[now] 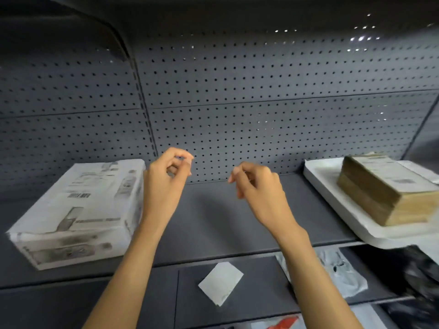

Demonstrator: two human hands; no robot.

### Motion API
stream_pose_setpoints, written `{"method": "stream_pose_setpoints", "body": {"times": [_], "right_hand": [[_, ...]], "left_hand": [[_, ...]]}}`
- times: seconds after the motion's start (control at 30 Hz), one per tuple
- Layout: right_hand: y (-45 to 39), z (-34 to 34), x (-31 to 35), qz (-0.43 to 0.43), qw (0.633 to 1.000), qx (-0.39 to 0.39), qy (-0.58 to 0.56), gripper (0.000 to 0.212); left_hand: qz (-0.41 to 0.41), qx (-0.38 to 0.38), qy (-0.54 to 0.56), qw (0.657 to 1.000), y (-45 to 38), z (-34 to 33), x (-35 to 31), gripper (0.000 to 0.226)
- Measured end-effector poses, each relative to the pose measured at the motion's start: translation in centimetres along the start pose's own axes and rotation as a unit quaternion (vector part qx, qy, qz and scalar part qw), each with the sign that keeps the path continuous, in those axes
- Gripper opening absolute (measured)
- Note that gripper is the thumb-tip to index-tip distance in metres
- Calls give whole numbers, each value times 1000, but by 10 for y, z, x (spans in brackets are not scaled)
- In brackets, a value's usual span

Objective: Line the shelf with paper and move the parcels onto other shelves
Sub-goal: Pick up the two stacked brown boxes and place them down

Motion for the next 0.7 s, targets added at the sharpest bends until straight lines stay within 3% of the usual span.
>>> {"method": "stream_pose_setpoints", "body": {"times": [0.33,0.7], "right_hand": [[-10,233,-93,-18,993,-109,30,37],[3,505,-207,-42,971,-201,123,40]], "left_hand": [[-41,89,95,991,92,-170,-153,13],[-57,184,237,952,252,-370,-338,12]]}}
Point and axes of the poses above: each hand's wrist, its own y-axis away from the middle knuckle, its own z-axis out of the back of the hand, x = y × z, the point moved 8 cm from there along -y, towards the middle knuckle, and after that the axes turned 15 degrees about -x, right-handed, at the moved point
